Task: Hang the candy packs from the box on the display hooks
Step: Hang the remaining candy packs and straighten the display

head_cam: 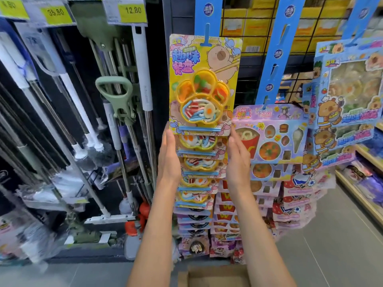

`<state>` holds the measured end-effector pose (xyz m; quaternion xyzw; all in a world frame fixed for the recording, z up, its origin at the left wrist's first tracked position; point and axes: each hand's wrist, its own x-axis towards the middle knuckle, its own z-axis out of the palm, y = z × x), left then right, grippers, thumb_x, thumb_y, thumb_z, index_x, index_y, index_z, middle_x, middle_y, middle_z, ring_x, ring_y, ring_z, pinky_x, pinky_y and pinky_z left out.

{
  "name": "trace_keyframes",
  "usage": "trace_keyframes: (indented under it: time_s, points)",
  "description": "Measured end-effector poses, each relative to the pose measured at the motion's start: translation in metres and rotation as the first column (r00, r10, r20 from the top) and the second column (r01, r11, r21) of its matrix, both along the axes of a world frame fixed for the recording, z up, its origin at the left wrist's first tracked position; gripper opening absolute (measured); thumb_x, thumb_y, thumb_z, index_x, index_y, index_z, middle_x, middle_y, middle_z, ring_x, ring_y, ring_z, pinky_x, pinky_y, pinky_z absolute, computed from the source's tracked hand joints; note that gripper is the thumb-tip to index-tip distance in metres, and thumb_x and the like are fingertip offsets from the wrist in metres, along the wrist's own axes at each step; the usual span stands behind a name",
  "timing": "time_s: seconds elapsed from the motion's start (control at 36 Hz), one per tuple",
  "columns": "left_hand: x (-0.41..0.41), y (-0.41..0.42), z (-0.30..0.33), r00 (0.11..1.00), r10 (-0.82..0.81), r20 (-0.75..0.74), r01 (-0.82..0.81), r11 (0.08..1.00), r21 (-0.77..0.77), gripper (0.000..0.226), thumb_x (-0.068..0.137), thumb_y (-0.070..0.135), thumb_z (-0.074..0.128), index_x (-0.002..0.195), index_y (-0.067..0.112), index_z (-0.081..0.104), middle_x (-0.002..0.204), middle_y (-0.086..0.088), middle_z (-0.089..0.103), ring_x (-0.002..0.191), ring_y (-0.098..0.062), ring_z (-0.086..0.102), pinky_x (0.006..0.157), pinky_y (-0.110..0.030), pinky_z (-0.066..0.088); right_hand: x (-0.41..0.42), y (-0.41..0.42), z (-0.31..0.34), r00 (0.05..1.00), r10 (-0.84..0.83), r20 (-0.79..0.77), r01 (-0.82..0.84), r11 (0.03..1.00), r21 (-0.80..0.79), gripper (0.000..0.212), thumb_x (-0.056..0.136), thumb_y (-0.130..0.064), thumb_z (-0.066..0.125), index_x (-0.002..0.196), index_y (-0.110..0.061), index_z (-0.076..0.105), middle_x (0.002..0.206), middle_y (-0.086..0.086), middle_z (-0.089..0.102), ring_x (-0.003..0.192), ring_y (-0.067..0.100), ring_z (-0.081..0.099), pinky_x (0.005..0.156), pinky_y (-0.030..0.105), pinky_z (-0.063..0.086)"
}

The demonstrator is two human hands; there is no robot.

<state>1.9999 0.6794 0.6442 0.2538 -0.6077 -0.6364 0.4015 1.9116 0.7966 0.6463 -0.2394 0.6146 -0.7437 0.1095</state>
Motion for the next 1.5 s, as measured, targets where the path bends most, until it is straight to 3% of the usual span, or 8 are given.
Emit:
trace_keyframes:
  time_s: [0.28, 0.42, 0.56, 0.75, 0.89, 1.08, 1.31, 1.5]
  points:
    - [0.004, 0.008, -0.017, 0.995, -0.036, 0.092, 0.029, 0.997, 0.071, 0.061, 0.100, 0.062, 0.022, 0.156, 0.038, 0.018, 0.161, 0.016, 0.024, 0.144, -0.002, 0.023, 0.111, -0.025, 0.021, 0.003, 0.007, -0.017, 0.996, -0.081, 0.041, 0.080, 0.996, 0.024, 0.042, 0.108, -0.034, 0.034, 0.149, -0.027, 0.045, 0.145, -0.019, 0.045, 0.135, -0.003, 0.037, 0.098, 0.007, 0.031]
    - [0.004, -0.007, -0.045, 0.987, -0.098, 0.124, 0.077, 0.983, 0.169, 0.084, 0.073, 0.095, 0.035, 0.146, 0.053, 0.036, 0.154, 0.018, 0.041, 0.144, -0.013, 0.038, 0.118, -0.050, 0.029, -0.003, 0.009, -0.024, 0.986, -0.148, 0.077, 0.145, 0.988, 0.045, 0.040, 0.108, -0.037, 0.035, 0.145, -0.029, 0.049, 0.150, -0.011, 0.045, 0.141, 0.007, 0.036, 0.119, 0.034, 0.030]
    - [0.002, -0.007, -0.057, 0.980, -0.101, 0.174, 0.064, 0.977, 0.205, 0.093, 0.067, 0.099, 0.033, 0.146, 0.051, 0.037, 0.154, 0.020, 0.040, 0.144, -0.010, 0.036, 0.118, -0.049, 0.028, -0.007, 0.010, -0.038, 0.995, -0.092, 0.034, 0.089, 0.992, 0.084, 0.034, 0.105, -0.045, 0.036, 0.135, -0.042, 0.051, 0.144, -0.014, 0.046, 0.141, 0.015, 0.040, 0.119, 0.043, 0.032]
    - [0.004, 0.016, -0.058, 0.982, -0.021, 0.189, -0.016, 0.982, 0.191, 0.086, 0.081, 0.086, 0.027, 0.154, 0.042, 0.025, 0.161, 0.015, 0.028, 0.147, -0.010, 0.027, 0.121, -0.046, 0.023, -0.013, 0.019, -0.064, 0.973, -0.220, 0.074, 0.215, 0.974, 0.071, 0.033, 0.104, -0.035, 0.042, 0.122, -0.024, 0.067, 0.123, -0.004, 0.064, 0.119, 0.012, 0.058, 0.105, 0.039, 0.047]
    - [0.002, 0.010, -0.078, 0.976, -0.053, 0.212, -0.001, 0.968, 0.250, 0.105, 0.059, 0.104, 0.029, 0.149, 0.049, 0.032, 0.157, 0.017, 0.035, 0.146, -0.011, 0.031, 0.120, -0.050, 0.025, -0.003, 0.021, -0.082, 0.977, -0.199, 0.079, 0.179, 0.962, 0.208, 0.034, 0.107, -0.032, 0.039, 0.126, -0.022, 0.066, 0.122, -0.009, 0.068, 0.116, 0.008, 0.060, 0.103, 0.036, 0.048]
    - [0.004, 0.005, -0.086, 0.988, -0.060, 0.143, 0.014, 0.953, 0.303, 0.094, 0.067, 0.099, 0.036, 0.145, 0.048, 0.041, 0.151, 0.013, 0.046, 0.142, -0.015, 0.041, 0.117, -0.051, 0.031, 0.002, 0.025, -0.090, 0.994, -0.106, -0.008, 0.105, 0.959, 0.262, 0.036, 0.106, -0.036, 0.040, 0.129, -0.026, 0.066, 0.115, -0.025, 0.062, 0.104, -0.022, 0.049, 0.084, 0.001, 0.037]
    - [0.013, 0.012, -0.099, 0.993, -0.027, 0.115, -0.016, 0.932, 0.361, 0.094, 0.071, 0.095, 0.035, 0.147, 0.040, 0.043, 0.145, 0.009, 0.055, 0.136, -0.017, 0.049, 0.115, -0.051, 0.035, 0.002, 0.025, -0.094, 0.997, -0.076, 0.034, 0.066, 0.966, 0.248, 0.034, 0.107, -0.032, 0.039, 0.092, -0.032, 0.069, 0.091, -0.011, 0.071, 0.086, -0.002, 0.062, 0.079, 0.028, 0.049]
    - [0.016, 0.004, -0.117, 0.983, -0.011, 0.183, -0.059, 0.924, 0.377, 0.098, 0.066, 0.100, 0.033, 0.147, 0.045, 0.040, 0.152, 0.012, 0.046, 0.143, -0.017, 0.040, 0.118, -0.052, 0.029, -0.003, 0.021, -0.113, 0.988, -0.037, 0.153, -0.006, 0.962, 0.272, 0.038, 0.103, -0.047, 0.039, 0.106, -0.028, 0.071, 0.107, -0.008, 0.072, 0.105, 0.010, 0.063, 0.096, 0.040, 0.050]
